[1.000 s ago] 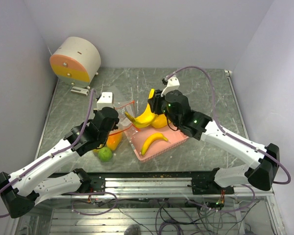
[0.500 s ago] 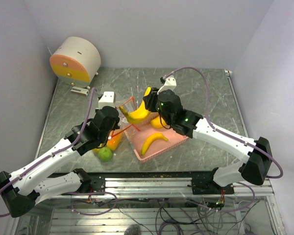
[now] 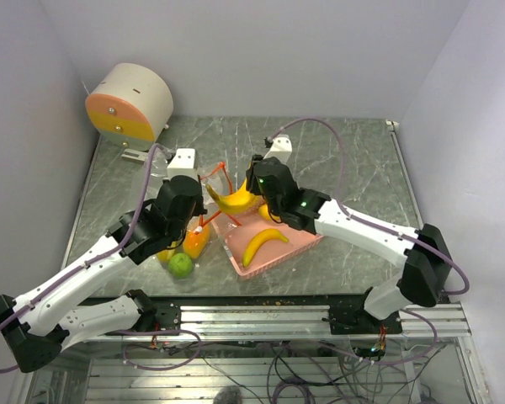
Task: Place the food in the zip-top bag and seal the zipper
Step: Place the fake fruit in the zipper food storage bag, then pick up the fake fruit from the bin.
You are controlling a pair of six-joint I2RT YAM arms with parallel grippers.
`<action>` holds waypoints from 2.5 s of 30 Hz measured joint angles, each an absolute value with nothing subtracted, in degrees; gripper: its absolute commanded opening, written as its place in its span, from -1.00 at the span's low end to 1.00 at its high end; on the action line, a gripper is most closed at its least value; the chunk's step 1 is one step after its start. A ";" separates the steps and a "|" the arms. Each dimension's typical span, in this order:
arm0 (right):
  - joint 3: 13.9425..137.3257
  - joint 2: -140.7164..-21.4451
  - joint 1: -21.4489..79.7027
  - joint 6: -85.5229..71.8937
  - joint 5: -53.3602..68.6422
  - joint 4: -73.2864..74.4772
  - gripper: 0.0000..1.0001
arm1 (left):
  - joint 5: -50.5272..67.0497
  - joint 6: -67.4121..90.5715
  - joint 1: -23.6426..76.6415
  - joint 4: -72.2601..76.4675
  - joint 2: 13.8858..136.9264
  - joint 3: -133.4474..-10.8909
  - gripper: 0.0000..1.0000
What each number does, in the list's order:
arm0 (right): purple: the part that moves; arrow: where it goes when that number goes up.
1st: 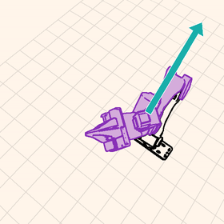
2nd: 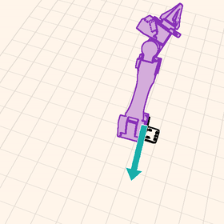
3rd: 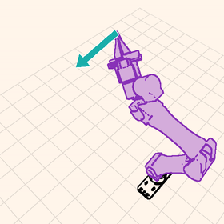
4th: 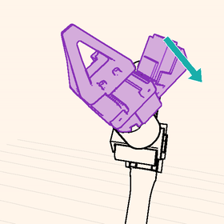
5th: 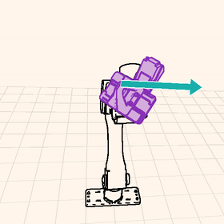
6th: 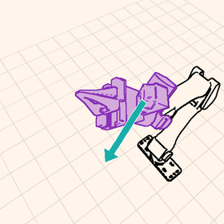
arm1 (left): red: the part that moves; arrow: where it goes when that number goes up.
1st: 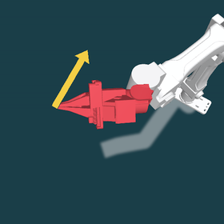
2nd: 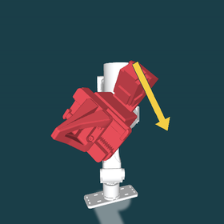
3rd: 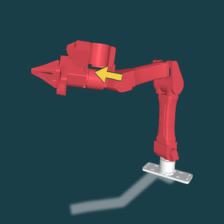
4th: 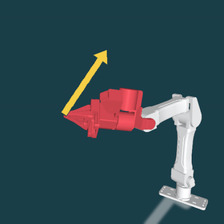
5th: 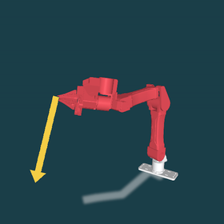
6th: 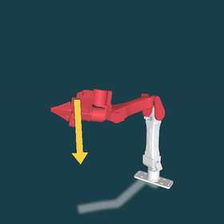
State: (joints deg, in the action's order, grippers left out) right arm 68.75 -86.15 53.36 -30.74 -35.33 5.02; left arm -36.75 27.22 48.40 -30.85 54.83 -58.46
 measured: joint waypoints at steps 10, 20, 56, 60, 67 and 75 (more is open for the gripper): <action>77.84 -92.47 56.60 -29.30 -42.70 5.48 -0.90 | -31.83 27.66 48.40 -27.75 56.97 -58.46 -0.86; 77.12 -92.71 64.01 -23.24 -54.33 -3.03 -0.89 | -28.56 28.95 48.42 -24.43 57.78 -58.43 -0.86; 64.86 -72.42 50.15 -25.82 -30.39 10.94 0.92 | -29.82 31.29 48.42 -25.34 49.56 -58.76 -0.86; 64.40 -75.85 49.34 -30.30 -29.65 17.12 0.94 | -32.80 29.93 48.42 -29.45 47.37 -60.93 -0.86; 64.45 -84.86 46.85 -40.82 -27.53 24.25 0.98 | -35.38 29.17 48.42 -33.26 42.09 -61.98 -0.86; 64.27 -91.37 43.83 -51.64 -26.17 26.00 0.94 | -35.11 29.17 48.42 -33.41 40.23 -58.61 -0.86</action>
State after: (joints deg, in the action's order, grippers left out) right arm 64.27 -91.37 43.83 -51.64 -26.17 26.00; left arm -35.11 29.17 48.42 -33.41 40.23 -58.61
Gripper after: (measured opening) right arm 0.981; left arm 0.075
